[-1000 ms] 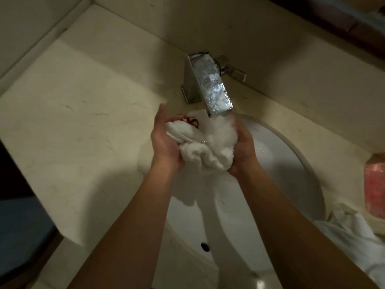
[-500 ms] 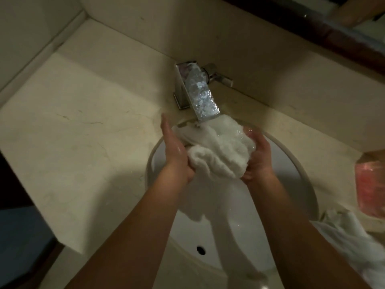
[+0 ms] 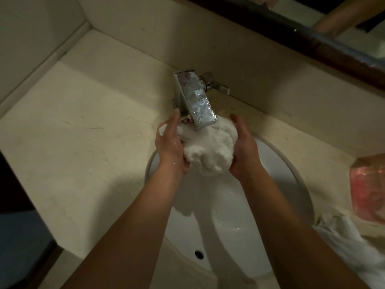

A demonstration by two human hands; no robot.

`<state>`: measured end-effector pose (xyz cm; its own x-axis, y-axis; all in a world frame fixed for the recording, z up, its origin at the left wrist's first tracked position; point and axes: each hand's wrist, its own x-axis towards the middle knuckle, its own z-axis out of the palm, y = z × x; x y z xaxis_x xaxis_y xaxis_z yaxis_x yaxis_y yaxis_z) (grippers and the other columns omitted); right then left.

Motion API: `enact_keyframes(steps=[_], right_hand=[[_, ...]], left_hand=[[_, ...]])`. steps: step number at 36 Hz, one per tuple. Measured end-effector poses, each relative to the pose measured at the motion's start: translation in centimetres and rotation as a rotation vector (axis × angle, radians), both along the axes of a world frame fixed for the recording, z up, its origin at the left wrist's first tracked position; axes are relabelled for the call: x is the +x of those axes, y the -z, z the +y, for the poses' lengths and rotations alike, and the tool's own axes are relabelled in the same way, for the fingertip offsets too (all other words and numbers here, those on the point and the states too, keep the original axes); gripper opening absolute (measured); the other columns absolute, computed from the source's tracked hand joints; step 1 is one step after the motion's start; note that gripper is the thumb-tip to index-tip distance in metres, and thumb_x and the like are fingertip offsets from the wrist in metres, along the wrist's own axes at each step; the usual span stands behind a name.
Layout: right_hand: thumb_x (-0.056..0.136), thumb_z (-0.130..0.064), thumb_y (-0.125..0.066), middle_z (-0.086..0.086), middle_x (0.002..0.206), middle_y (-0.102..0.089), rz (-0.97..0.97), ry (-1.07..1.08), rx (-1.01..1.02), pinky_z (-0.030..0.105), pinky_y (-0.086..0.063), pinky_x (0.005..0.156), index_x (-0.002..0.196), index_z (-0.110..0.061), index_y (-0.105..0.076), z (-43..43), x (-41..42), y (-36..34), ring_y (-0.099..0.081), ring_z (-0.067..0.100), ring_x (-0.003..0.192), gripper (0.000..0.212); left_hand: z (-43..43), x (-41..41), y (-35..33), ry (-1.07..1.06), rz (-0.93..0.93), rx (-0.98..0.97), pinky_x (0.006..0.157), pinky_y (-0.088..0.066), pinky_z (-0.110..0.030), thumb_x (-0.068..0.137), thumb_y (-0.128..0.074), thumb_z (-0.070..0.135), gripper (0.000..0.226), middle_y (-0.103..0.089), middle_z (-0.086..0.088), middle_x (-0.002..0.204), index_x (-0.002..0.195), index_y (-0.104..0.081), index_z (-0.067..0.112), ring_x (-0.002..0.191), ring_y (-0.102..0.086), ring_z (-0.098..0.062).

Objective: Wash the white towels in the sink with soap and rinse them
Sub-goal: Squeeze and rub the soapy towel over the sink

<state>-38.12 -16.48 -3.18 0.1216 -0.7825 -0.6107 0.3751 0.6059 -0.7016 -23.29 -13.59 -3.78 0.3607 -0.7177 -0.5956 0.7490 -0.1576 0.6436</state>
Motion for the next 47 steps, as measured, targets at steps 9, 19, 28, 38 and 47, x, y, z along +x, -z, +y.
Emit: enact_keyframes(steps=[9, 19, 28, 38, 47], right_hand=[[0.082, -0.083, -0.054, 0.005, 0.143, -0.066, 0.286, -0.025, -0.143, 0.057, -0.051, 0.112, 0.146, -0.038, -0.055, -1.7, 1.3, -0.9, -0.068, 0.027, 0.127, 0.079], [0.081, -0.095, -0.043, 0.004, 0.137, -0.071, 0.321, -0.104, -0.260, 0.052, -0.048, 0.116, 0.140, -0.047, -0.062, -2.4, 2.1, -3.4, -0.067, 0.023, 0.129, 0.078], [0.070, -0.107, -0.033, -0.002, 0.149, -0.062, 0.399, -0.121, -0.262, 0.050, -0.040, 0.122, 0.141, -0.046, -0.061, -2.4, 2.2, -3.2, -0.059, 0.018, 0.138, 0.097], [0.104, -0.075, -0.021, -0.022, 0.117, -0.068, 0.401, -0.119, -0.257, 0.026, -0.050, 0.096, 0.122, -0.044, -0.067, -0.3, 1.8, -3.4, -0.064, -0.019, 0.098, 0.059], [0.094, -0.038, -0.069, 0.020, 0.127, -0.074, -0.169, 0.061, 0.197, 0.056, -0.051, 0.109, 0.132, -0.016, -0.075, 5.3, -4.4, -1.5, -0.073, 0.039, 0.115, 0.044]], left_hand=[[0.3, -0.3, -2.5, -0.179, -0.061, 0.127, 0.087, -0.061, -0.052, 0.086, -0.087, 0.033, 0.037, -0.078, -0.019, 0.093, 0.100, -0.079, 0.000, 0.089, -0.076, -0.036], [-0.3, -0.2, -4.8, -0.226, 0.040, 0.251, 0.081, -0.065, -0.049, 0.084, -0.087, 0.040, 0.044, -0.081, -0.016, 0.098, 0.107, -0.079, 0.003, 0.089, -0.080, -0.033], [-0.3, 0.2, -4.2, -0.166, 0.042, 0.293, 0.076, -0.066, -0.043, 0.083, -0.085, 0.047, 0.044, -0.082, -0.012, 0.095, 0.104, -0.079, 0.008, 0.083, -0.080, -0.029], [0.0, 0.6, -1.4, -0.083, 0.039, 0.305, 0.079, -0.066, -0.047, 0.074, -0.087, 0.058, 0.062, -0.081, -0.016, 0.101, 0.110, -0.078, 0.008, 0.083, -0.080, -0.034], [3.6, -2.4, 0.9, 0.141, 0.004, 0.287, 0.081, -0.063, -0.045, 0.080, -0.082, 0.049, 0.047, -0.079, -0.016, 0.099, 0.103, -0.080, 0.008, 0.089, -0.077, -0.034]])
